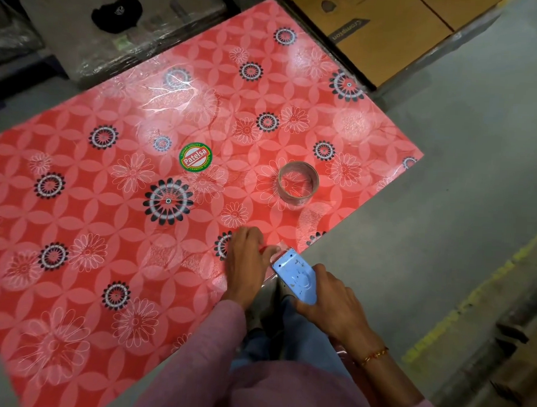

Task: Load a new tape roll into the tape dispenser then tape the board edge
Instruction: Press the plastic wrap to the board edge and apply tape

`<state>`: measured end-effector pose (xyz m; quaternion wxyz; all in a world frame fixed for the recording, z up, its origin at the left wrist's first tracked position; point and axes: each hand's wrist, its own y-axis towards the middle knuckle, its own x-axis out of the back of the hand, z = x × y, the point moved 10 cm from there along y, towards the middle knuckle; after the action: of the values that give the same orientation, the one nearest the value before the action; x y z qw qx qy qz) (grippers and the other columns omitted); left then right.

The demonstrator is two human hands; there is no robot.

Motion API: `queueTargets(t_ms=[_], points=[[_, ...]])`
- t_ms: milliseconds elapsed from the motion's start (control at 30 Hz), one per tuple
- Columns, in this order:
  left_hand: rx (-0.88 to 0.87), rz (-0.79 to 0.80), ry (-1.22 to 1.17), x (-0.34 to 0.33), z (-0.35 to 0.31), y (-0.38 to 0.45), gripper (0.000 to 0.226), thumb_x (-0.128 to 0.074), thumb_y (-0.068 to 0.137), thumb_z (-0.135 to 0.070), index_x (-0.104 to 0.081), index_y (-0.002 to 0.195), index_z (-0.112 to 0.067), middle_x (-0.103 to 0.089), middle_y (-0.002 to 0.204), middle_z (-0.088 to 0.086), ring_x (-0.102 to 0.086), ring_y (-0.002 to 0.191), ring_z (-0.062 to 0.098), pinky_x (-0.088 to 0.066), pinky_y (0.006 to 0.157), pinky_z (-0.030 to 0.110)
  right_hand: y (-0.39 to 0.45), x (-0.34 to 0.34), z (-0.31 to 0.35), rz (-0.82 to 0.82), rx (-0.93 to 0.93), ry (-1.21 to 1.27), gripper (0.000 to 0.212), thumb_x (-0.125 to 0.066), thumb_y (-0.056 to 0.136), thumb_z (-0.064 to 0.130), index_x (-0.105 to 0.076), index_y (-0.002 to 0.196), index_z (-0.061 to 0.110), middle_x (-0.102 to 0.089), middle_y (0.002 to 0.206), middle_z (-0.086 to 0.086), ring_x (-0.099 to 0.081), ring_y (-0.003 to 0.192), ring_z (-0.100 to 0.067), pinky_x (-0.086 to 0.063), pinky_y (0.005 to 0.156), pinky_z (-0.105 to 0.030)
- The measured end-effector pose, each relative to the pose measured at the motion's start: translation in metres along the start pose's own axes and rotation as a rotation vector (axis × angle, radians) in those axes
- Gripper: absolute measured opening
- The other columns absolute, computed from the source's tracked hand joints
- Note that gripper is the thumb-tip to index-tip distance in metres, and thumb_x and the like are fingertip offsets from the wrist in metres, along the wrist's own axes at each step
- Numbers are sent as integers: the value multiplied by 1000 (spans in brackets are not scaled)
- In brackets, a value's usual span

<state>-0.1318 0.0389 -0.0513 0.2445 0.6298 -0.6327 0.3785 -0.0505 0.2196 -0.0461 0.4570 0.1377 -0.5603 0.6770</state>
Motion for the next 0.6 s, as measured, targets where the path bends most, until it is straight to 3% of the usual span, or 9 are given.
queueTargets(t_ms=[100, 167, 233, 367, 467, 600], points=[[-49, -77, 331, 11, 8, 1, 59, -66, 74, -69, -57, 110, -22, -52, 119, 5, -47, 108, 26, -41, 88, 40, -1, -4, -3, -16, 9, 5, 55, -68, 78, 54, -40, 115, 24, -59, 121, 0, -62, 107, -34, -48, 75, -39], [-81, -64, 349, 9, 12, 3, 73, -57, 79, -74, -50, 132, -24, -39, 147, 13, -37, 134, 35, -33, 107, 51, -1, -6, -4, -24, 13, 11, 55, -68, 80, 54, -39, 115, 24, -59, 122, 0, -62, 106, -34, -45, 72, -37], [-94, -1, 317, -1, 15, 6, 77, -49, 84, -74, -39, 145, -27, -17, 163, 16, -14, 150, 37, -15, 119, 58, -1, -6, -6, -32, 18, 19, 55, -68, 80, 56, -39, 115, 25, -59, 122, 0, -62, 106, -33, -44, 71, -37], [-70, 125, 324, -21, 17, 10, 96, -37, 80, -86, -9, 157, -36, 16, 166, 10, 21, 151, 32, 13, 118, 60, 1, -7, -7, -29, 27, 31, 55, -67, 80, 57, -38, 115, 26, -59, 120, 1, -62, 104, -33, -48, 74, -39], [-54, 140, 391, -25, 15, 14, 105, -29, 75, -92, 1, 158, -35, 23, 165, 9, 26, 150, 33, 14, 116, 63, 3, -8, -9, -16, 26, 40, 55, -67, 78, 57, -38, 114, 27, -59, 118, 2, -62, 101, -32, -51, 75, -41], [-15, 137, 398, -25, 16, 14, 98, -27, 80, -88, 4, 157, -36, 24, 164, 8, 26, 150, 32, 13, 116, 64, 5, -10, -10, 6, 25, 62, 55, -69, 78, 50, -39, 116, 25, -60, 118, 0, -62, 101, -33, -51, 76, -41]])
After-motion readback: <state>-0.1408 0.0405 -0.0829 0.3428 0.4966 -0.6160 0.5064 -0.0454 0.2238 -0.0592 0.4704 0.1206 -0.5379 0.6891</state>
